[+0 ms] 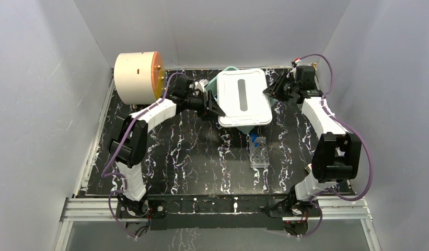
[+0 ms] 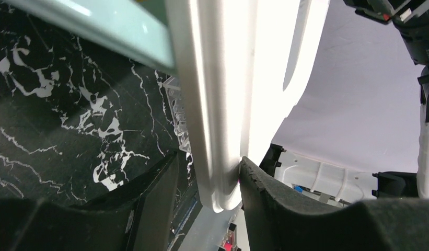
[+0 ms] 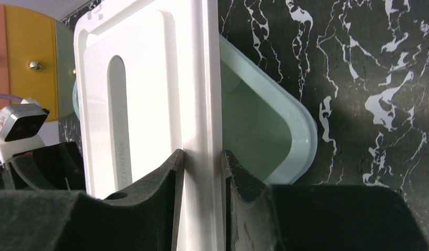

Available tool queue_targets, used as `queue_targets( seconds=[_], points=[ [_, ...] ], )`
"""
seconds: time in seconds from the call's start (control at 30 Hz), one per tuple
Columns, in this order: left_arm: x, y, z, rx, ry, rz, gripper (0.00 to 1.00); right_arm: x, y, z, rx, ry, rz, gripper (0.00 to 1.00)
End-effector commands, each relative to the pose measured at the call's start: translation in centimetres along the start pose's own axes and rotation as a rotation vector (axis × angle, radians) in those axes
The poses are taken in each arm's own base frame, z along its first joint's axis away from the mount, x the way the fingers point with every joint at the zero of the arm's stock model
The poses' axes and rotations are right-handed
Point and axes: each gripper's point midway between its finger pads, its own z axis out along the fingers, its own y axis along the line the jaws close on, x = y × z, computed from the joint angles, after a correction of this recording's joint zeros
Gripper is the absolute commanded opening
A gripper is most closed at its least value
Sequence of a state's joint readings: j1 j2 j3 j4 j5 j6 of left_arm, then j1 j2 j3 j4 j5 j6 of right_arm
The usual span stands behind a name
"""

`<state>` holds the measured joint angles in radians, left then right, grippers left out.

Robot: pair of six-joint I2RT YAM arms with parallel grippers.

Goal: Organize the chemistry lab equipment

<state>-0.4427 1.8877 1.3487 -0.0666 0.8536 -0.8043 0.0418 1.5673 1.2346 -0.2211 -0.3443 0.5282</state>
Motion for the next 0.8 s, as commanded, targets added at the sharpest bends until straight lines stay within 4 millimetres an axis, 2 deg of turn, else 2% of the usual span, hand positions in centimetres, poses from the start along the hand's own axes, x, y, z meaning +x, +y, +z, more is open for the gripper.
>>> queue_targets(
  seconds=[0.0, 0.2, 0.47, 0.63, 0.7, 0.77],
  points=[
    [-0.5, -2.3, 0.1, 0.036, 0.009, 0.036, 0.45, -4.1, 1.3, 0.7, -0.028, -0.104, -0.129, 0.27],
    [-0.3, -2.2, 0.7, 0.015, 0.001, 0.040, 0.47, -5.1, 1.6, 2.3, -0.038, -0.133, -0.195, 0.28],
    [-0.2, -2.9, 2.4, -0.009, 0.003, 0.079, 0.46, -6.1, 3.9, 4.4, -0.051, -0.157, -0.232, 0.28],
    [0.7, -2.7, 2.9, -0.082, 0.017, 0.137, 0.44, -6.9, 3.4, 5.2, -0.001, -0.164, -0.232, 0.28],
    [0.9, -2.6, 2.7, -0.113, 0.010, 0.149, 0.45, -7.4, 3.2, 5.1, 0.021, -0.172, -0.238, 0.33],
    [0.9, -2.4, 2.3, -0.143, 0.002, 0.162, 0.50, -7.8, 2.9, 4.9, 0.055, -0.175, -0.240, 0.40]
  ],
)
